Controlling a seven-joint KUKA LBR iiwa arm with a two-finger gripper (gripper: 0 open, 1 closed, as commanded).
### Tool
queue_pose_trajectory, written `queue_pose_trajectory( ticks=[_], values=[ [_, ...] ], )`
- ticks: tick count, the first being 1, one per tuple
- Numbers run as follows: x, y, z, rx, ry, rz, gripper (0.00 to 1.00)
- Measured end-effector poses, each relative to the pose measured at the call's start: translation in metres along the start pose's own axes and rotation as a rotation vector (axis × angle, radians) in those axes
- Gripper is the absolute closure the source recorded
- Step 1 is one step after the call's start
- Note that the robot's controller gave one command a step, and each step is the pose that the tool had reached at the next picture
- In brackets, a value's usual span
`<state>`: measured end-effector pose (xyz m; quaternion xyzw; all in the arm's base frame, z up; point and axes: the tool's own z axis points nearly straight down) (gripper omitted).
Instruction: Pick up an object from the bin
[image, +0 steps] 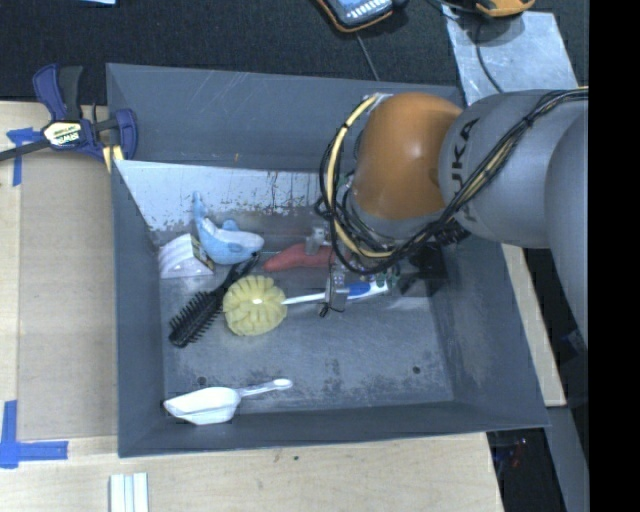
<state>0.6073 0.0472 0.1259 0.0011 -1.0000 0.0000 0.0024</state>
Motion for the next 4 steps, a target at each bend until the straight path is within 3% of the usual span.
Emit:
queue_pose_trajectory(
  ticks=[1,2,3,4],
  values=[
    [-0.002,0.0,-0.005,-0.001,-0.008,0.002,0.0],
    [-0.004,0.042,0.051,-0.001,-0.022,-0.117,0.0],
    [-0.003,0.041,0.011,0.001,-0.017,-0.071,0.0],
    [0.0,0.066,0.026,-0.002,-0.017,-0.048,0.0]
  ],
)
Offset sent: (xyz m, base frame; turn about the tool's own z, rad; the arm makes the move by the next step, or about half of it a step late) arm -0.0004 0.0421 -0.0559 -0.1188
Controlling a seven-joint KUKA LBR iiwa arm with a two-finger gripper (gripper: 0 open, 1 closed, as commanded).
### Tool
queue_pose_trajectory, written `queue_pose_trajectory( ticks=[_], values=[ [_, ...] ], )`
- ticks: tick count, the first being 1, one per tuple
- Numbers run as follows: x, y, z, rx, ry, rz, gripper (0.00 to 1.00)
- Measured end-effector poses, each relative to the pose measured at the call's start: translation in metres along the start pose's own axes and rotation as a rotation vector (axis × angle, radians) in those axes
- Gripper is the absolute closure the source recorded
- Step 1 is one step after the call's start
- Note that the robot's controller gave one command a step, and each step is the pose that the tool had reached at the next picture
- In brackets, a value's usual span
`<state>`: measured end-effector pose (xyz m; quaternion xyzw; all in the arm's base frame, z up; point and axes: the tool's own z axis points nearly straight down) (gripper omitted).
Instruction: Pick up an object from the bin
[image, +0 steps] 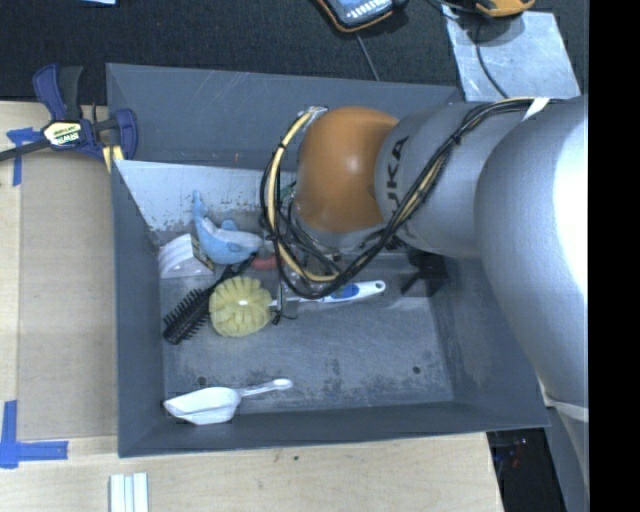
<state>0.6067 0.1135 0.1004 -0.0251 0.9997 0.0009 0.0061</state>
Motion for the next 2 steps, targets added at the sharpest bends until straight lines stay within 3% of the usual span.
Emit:
queue_pose_trajectory(
  ticks=[1,2],
  values=[
    [-0.001,0.0,0.027,0.0,-0.01,0.016,0.0],
    [0.001,0.027,0.029,0.001,-0.01,-0.103,1.0]
  ],
)
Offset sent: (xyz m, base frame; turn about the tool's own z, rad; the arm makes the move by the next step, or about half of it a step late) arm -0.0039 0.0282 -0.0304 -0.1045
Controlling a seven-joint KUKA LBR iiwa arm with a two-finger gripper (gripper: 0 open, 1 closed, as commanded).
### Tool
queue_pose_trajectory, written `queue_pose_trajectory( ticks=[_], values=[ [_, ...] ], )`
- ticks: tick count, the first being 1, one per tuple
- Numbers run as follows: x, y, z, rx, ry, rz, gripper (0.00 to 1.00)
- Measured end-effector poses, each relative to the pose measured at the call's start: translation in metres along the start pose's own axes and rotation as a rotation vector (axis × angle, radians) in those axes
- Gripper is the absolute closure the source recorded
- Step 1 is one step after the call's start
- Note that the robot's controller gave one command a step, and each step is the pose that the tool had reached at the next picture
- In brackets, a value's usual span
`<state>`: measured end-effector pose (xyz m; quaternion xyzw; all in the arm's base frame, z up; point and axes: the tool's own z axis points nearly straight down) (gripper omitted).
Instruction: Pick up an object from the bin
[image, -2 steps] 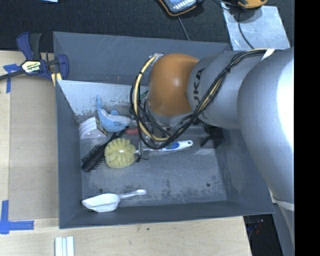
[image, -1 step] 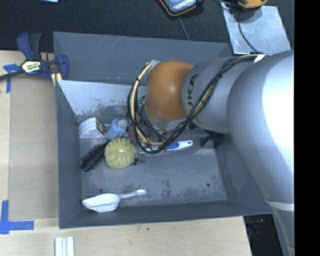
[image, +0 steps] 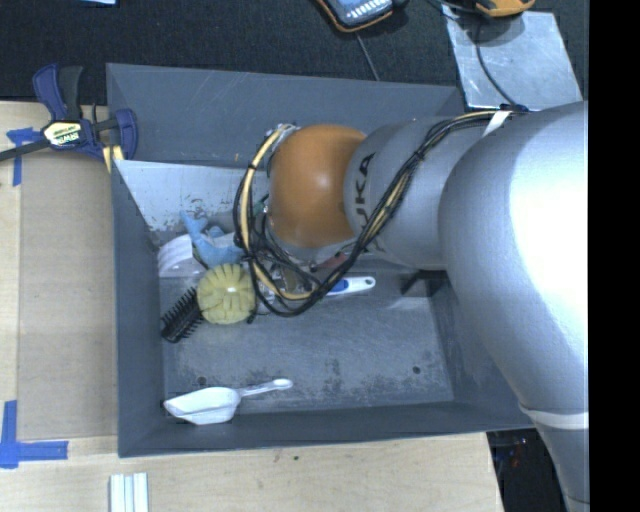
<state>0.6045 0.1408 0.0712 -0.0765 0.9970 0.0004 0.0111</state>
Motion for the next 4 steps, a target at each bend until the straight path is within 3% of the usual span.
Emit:
queue_pose_trajectory(
  ticks=[2,4],
  values=[
    [0.002,0.0,-0.009,0.001,0.005,0.0,1.0],
    [-0.001,0.0,-0.045,0.0,-0.003,0.001,1.0]
  ],
)
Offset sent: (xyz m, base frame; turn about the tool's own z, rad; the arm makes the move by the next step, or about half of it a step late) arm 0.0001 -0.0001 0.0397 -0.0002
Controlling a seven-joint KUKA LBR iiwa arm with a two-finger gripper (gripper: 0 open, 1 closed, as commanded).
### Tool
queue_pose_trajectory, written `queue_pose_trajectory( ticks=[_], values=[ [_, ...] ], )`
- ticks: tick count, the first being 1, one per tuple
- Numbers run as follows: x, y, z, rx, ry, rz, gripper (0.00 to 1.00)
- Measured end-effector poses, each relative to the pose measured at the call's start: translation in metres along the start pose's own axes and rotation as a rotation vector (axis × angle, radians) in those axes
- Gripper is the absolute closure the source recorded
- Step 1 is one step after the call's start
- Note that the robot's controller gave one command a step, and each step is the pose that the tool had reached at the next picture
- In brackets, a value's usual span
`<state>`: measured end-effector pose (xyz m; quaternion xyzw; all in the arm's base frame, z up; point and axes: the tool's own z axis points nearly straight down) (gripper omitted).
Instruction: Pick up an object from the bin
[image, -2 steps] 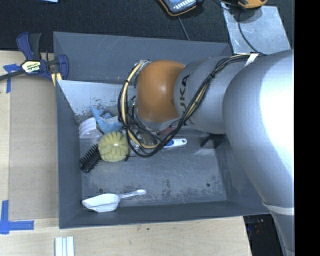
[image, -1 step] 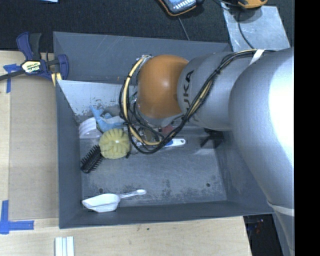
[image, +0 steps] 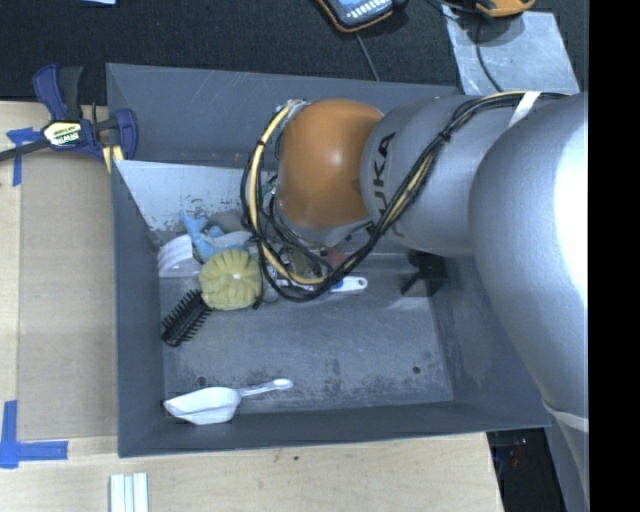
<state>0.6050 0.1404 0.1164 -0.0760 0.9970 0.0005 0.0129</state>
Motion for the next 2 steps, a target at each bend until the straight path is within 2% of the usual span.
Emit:
queue_pose_trajectory(
  ticks=[1,2],
  values=[
    [0.001,0.0,-0.014,0.001,0.005,0.0,1.0],
    [-0.001,0.0,-0.034,0.0,-0.001,0.001,1.0]
  ],
)
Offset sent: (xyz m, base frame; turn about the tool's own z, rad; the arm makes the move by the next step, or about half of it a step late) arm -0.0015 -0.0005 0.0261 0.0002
